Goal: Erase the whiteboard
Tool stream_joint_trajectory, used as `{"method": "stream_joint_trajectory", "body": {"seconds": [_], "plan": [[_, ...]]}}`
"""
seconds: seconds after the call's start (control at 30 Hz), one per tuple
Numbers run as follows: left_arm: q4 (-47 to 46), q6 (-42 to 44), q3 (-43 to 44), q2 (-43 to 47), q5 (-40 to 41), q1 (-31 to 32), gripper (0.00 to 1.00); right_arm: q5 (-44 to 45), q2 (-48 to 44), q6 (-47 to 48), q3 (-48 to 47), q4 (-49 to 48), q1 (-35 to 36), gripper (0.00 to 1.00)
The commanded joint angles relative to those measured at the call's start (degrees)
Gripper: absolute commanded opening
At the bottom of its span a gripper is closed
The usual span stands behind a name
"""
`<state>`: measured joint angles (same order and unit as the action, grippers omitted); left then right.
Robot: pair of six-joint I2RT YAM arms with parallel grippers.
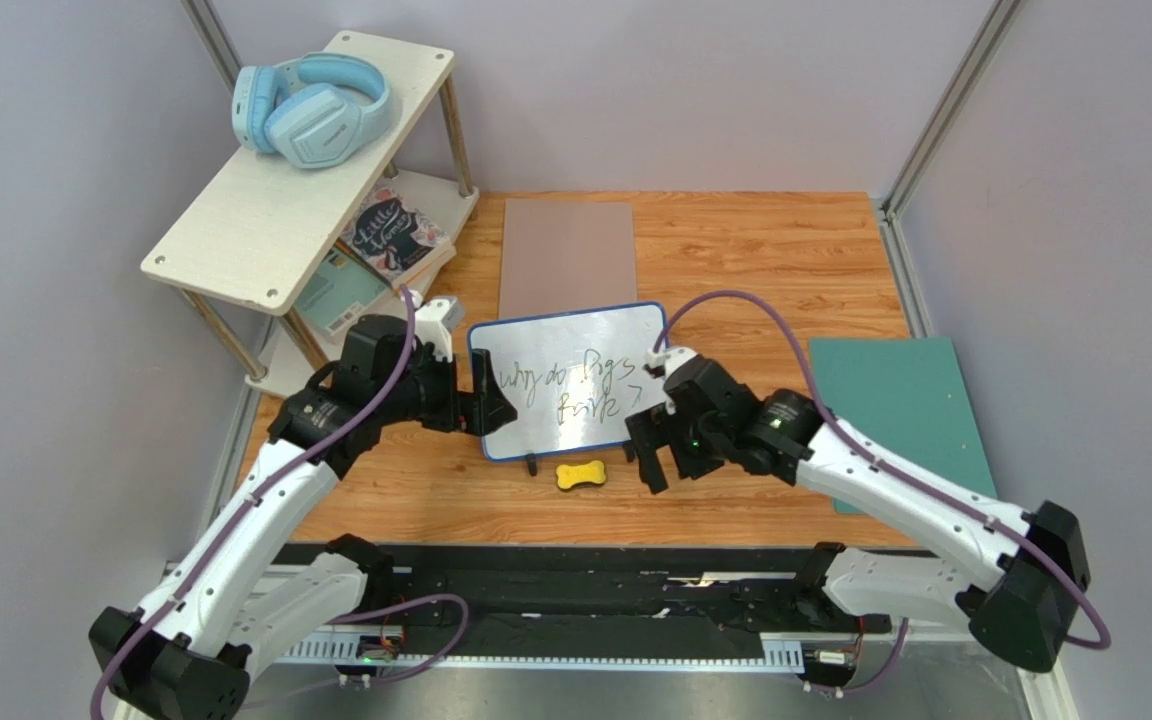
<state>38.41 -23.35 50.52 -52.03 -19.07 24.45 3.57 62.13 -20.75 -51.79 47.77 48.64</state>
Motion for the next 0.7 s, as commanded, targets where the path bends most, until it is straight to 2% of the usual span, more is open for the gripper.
{"method": "stream_joint_trajectory", "body": {"seconds": [0.0,0.13,0.33,0.47,0.6,0.67], "plan": [[3.77,-0.2,-0.16,1.49,5.18,0.07,0.99,2.41,3.26,3.43,-4.02,0.4,6.45,1.0],[0.88,0.94,-1.21,3.07,-0.34,0.07,1.0,-2.24,4.58,8.52,-5.6,-2.5,7.78,1.0],[-1.32,0.5,-0.95,2.37,-2.8,-0.01,0.99,-11.82,8.62,18.72,-8.41,-6.36,8.05,0.98],[-3.43,-0.2,-1.92,2.64,-4.74,-0.97,0.99,-13.68,15.54,23.29,-11.13,-7.43,10.15,0.94],[-2.21,1.29,-1.31,1.93,-5.37,-1.42,0.99,-14.91,23.02,26.81,-14.91,-6.73,12.78,0.79],[-0.98,1.73,-0.78,1.76,-4.75,-1.59,0.99,-14.56,27.49,28.48,-17.46,-5.94,13.58,0.79]]}}
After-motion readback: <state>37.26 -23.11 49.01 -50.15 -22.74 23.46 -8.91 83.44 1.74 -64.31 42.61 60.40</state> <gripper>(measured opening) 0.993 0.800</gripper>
